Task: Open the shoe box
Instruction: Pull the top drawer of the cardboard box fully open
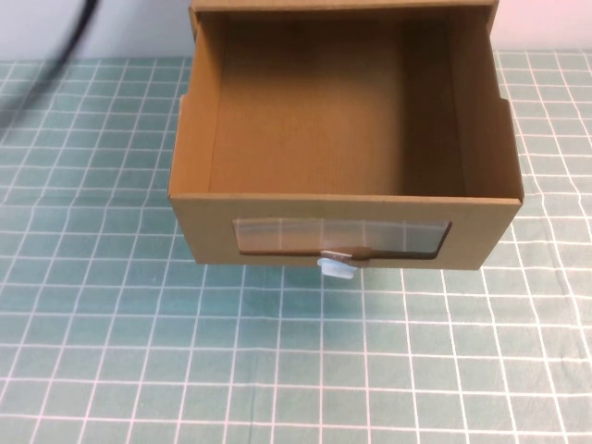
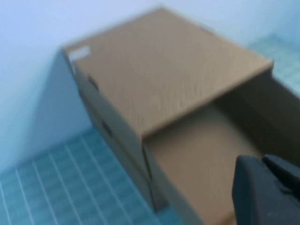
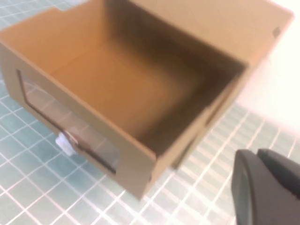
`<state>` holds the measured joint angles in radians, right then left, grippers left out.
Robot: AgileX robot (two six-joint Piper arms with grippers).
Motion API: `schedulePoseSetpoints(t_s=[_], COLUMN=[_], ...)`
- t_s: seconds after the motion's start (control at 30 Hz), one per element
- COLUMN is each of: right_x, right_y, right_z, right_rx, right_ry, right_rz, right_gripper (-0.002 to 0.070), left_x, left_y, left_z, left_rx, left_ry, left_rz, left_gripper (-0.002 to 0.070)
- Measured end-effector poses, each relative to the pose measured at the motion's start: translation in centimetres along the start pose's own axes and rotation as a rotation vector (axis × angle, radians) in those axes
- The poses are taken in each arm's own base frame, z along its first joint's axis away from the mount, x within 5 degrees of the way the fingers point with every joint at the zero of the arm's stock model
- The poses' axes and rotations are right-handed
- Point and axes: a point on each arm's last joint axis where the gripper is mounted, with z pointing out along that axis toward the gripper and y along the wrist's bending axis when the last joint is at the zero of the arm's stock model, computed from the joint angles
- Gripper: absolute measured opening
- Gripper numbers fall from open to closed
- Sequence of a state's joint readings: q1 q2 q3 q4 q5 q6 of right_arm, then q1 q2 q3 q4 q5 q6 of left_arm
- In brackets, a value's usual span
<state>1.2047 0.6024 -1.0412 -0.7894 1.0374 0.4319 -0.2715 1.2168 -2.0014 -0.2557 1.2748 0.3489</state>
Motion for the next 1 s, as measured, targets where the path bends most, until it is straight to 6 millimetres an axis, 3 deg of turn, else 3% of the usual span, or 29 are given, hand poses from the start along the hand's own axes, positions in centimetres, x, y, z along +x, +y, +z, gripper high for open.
schedulePoseSetpoints(t_s=[0.2,0.37,0.57,0.77,1.0], right_x=[5.4,9.6,12.0,12.6,12.6], right_y=[0.4,1.6,2.6,2.9,3.0], right_z=[0.5,1.9,2.9,3.0,3.0], right_rx=[0.028,0.038,0.038,0.019,0.016], right_ry=[0.061,0.156,0.226,0.255,0.259], right_rz=[0.150,0.127,0.076,0.087,0.090], right_gripper=[-0.0013,-0.0013,-0.0013,-0.0014,-0.0013], left_x=[7.8,15.0,20.8,22.3,21.6], left_y=[-1.8,-4.0,-5.9,-7.1,-7.0], left_z=[-1.1,-3.9,-5.6,-9.4,-10.1], left_rx=[-0.019,-0.051,-0.092,-0.163,-0.209], left_ry=[0.200,0.270,0.212,0.014,-0.117], left_rz=[-0.020,-0.020,-0.074,-0.051,-0.054], left_gripper=[-0.0006,-0.0006,-0.0006,-0.0006,-0.0006])
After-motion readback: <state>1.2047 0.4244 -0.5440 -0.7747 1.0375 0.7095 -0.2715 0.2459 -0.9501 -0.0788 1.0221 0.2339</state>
